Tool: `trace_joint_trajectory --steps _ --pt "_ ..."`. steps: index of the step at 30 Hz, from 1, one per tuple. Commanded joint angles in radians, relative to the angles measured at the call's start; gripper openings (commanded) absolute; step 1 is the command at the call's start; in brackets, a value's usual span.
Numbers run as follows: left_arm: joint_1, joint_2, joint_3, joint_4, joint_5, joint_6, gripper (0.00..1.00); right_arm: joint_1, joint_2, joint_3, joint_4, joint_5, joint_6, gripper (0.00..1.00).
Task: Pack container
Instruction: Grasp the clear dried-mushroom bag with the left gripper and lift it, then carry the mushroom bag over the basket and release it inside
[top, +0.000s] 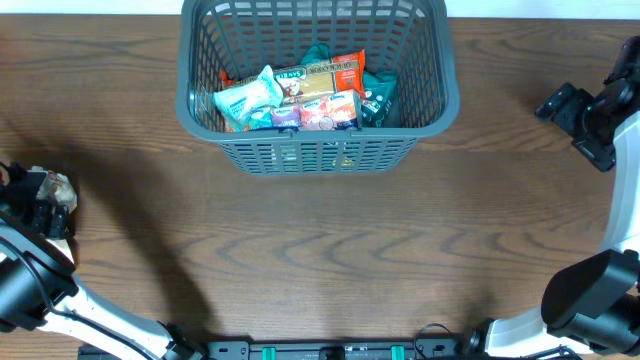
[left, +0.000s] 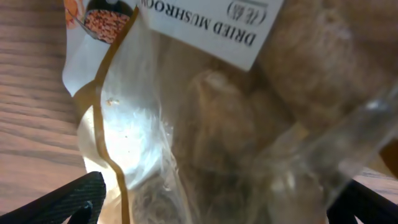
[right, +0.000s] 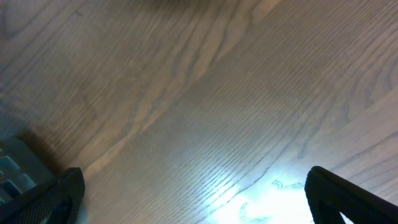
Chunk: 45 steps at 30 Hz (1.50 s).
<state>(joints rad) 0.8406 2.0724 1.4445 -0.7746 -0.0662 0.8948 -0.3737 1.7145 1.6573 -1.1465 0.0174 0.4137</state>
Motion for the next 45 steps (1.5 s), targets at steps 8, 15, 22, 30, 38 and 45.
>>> trace_joint_trajectory --steps 8,15,22,30,38,45 --pt "-0.032 0.032 0.005 -0.035 0.091 -0.075 0.11 0.008 -0.003 -0.001 0.002 0.009 0.015 0.99" --pt "-0.111 -0.028 0.013 -0.051 0.224 -0.292 0.06 0.007 -0.003 -0.001 0.002 0.013 -0.064 0.99" --pt "-0.241 -0.274 0.074 -0.106 0.283 -0.493 0.06 0.005 -0.003 -0.001 -0.005 0.021 -0.063 0.99" --pt "-0.462 -0.529 0.316 -0.22 0.362 -0.541 0.06 -0.005 -0.003 -0.001 0.007 0.02 -0.072 0.99" --pt "-0.863 -0.583 0.49 -0.274 0.36 -0.222 0.06 -0.005 -0.003 -0.001 0.002 0.002 -0.131 0.99" --pt "-1.131 -0.51 0.489 -0.236 0.243 0.248 0.06 -0.005 -0.003 -0.002 -0.025 -0.026 -0.15 0.99"
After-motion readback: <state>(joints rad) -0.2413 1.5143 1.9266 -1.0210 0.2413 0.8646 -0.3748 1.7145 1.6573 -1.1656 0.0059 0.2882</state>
